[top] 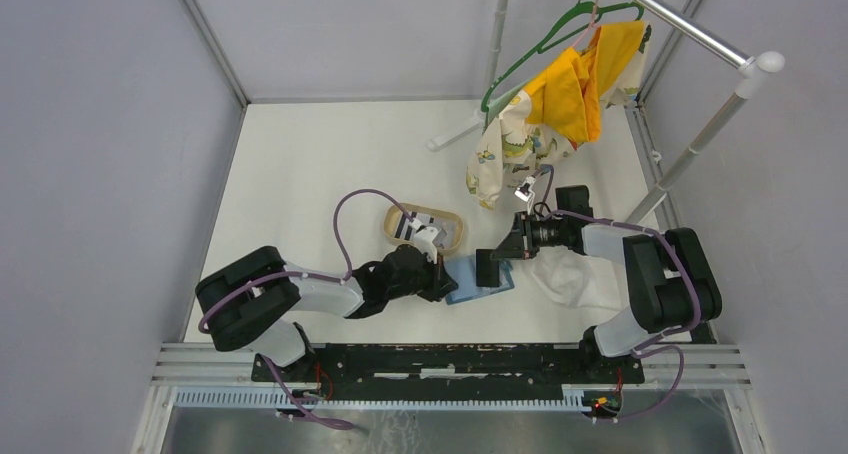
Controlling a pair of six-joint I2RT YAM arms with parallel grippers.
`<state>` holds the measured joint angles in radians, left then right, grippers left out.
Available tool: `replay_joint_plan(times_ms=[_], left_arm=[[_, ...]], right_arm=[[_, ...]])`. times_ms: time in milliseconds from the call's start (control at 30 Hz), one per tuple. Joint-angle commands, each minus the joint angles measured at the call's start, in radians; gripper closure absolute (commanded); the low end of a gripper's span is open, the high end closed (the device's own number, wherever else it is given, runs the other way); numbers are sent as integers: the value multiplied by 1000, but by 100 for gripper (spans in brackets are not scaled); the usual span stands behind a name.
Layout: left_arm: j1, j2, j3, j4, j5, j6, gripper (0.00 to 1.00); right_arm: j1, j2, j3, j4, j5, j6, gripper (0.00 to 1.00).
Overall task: Put the credit cards into the card holder
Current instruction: Insert the credit card into the card holder.
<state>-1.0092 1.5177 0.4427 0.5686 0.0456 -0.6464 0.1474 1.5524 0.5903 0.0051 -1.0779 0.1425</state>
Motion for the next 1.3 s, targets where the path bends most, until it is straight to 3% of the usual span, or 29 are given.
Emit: replay_joint_plan(times_ms=[0,333,600,933,1267], left_arm=[[-10,-15,36,-78,-120,48,98],[-20,-10,55,-150,-173,61,98],[-23,-3,62,-162,-179,65,98],[-27,13,73,-162,-171,68,98],[-33,27,82,-162,-170,70,98]], right_arm=[[-4,1,0,35,-8,22,100],[-4,36,-13,59,62,64,100],[-3,42,14,-3,153,-8,100],[15,72,24,-13,131,10,100],[21,73,-13,111,110,102,100]])
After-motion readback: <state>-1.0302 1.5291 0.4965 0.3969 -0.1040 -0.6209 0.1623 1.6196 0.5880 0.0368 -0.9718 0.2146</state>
